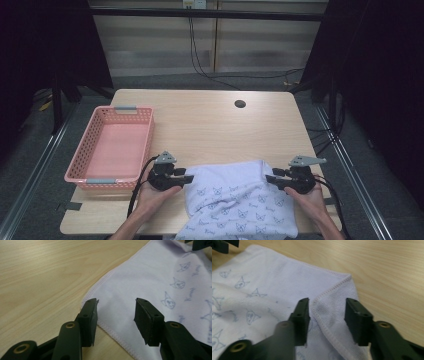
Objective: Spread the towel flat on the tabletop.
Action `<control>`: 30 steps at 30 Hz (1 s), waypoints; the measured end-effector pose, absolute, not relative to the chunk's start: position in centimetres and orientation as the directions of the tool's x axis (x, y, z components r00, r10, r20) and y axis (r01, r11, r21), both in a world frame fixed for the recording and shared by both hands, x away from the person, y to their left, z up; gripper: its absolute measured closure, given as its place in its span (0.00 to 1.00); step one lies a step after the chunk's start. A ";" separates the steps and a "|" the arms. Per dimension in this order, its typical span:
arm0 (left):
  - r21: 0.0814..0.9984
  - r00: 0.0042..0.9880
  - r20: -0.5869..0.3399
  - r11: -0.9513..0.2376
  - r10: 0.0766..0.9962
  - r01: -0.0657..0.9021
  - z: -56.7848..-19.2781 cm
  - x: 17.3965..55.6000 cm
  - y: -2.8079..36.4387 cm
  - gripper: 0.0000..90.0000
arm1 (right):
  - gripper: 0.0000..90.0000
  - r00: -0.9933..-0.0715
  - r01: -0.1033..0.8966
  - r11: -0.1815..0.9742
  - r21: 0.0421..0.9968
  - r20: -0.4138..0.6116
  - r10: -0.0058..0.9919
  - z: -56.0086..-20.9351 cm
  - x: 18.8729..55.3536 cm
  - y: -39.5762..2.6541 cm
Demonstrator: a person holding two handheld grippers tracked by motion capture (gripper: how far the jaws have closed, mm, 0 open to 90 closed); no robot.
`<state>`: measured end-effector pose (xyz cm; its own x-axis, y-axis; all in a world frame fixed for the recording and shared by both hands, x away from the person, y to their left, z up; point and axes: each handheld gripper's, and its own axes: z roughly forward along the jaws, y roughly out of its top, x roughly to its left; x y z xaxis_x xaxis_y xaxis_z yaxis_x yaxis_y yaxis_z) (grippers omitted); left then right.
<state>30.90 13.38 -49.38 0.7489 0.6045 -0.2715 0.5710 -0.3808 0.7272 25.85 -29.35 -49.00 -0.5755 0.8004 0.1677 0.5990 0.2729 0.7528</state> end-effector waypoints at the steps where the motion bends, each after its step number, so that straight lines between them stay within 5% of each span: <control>1: 0.728 0.748 -0.274 -0.377 0.605 0.572 -49.4 30.9 13.4 0.57 | 0.56 -0.579 0.599 0.284 0.749 0.160 0.800 -49.1 26.0 -29.1; 8: 0.730 0.741 -0.260 -0.376 0.620 0.571 -49.7 31.3 13.4 0.55 | 0.63 -0.595 0.599 0.370 0.710 0.085 0.799 -50.1 26.9 -27.3; 13: 0.736 0.740 -0.260 -0.368 0.620 0.567 -49.8 31.2 13.7 0.45 | 0.89 -0.581 0.618 0.362 0.698 0.095 0.809 -50.0 26.3 -27.9; 24: 0.722 0.740 -0.226 -0.401 0.634 0.564 -50.4 32.1 12.3 0.43 | 0.91 -0.600 0.655 0.329 0.681 0.203 0.774 -49.9 25.3 -28.7; 27: 0.729 0.769 -0.188 -0.438 0.612 0.527 -50.4 32.2 11.5 0.50 | 0.91 -0.595 0.659 0.319 0.681 0.214 0.775 -50.0 25.5 -28.8; 30: 0.738 0.812 -0.150 -0.482 0.564 0.471 -50.6 31.6 10.6 0.79 | 0.92 -0.596 0.659 0.315 0.683 0.219 0.773 -49.9 25.9 -28.9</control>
